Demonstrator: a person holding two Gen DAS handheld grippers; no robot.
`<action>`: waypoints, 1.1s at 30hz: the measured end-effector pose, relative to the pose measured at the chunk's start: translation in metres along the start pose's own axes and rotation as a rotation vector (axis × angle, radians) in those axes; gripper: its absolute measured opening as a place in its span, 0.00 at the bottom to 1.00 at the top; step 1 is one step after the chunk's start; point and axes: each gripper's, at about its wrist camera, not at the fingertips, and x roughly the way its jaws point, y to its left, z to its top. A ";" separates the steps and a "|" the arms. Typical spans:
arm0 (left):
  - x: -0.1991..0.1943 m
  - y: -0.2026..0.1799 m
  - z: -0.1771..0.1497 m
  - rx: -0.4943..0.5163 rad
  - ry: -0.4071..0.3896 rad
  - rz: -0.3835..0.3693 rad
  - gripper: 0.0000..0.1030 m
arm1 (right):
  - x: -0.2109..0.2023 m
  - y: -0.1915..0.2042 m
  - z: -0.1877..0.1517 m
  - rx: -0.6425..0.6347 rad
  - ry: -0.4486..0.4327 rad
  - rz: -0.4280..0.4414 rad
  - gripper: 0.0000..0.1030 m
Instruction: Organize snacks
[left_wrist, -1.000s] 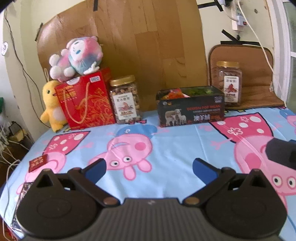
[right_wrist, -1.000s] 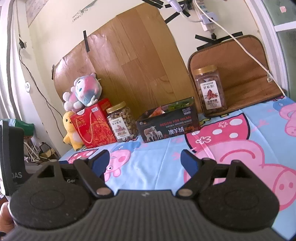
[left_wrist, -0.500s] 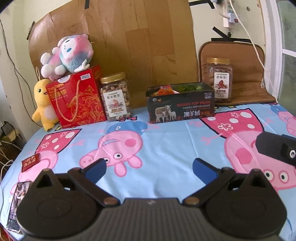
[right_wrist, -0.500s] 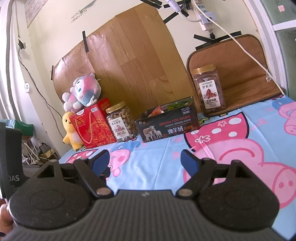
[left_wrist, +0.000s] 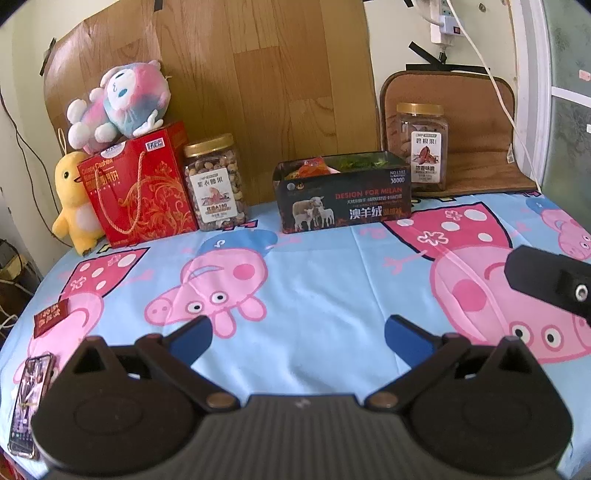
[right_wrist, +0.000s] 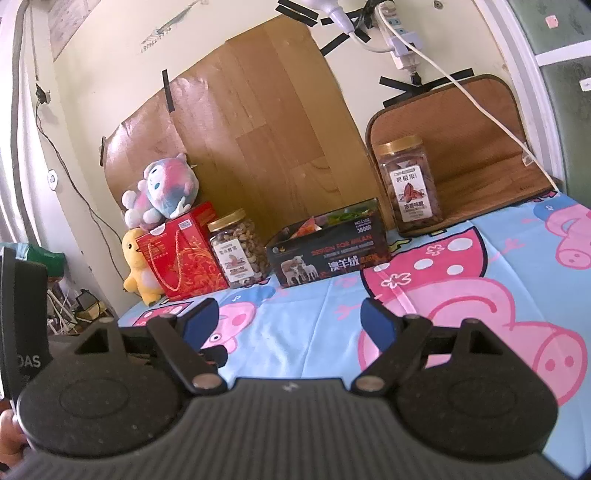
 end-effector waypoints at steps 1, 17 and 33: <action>0.000 0.000 -0.001 -0.002 0.005 -0.003 1.00 | 0.000 0.000 -0.001 0.000 0.001 -0.001 0.83; 0.000 -0.012 -0.004 0.024 0.018 -0.016 1.00 | -0.011 -0.005 -0.002 0.016 -0.039 -0.022 0.83; 0.006 -0.011 -0.013 0.001 0.072 -0.031 1.00 | -0.003 -0.007 -0.011 0.037 0.018 -0.010 0.83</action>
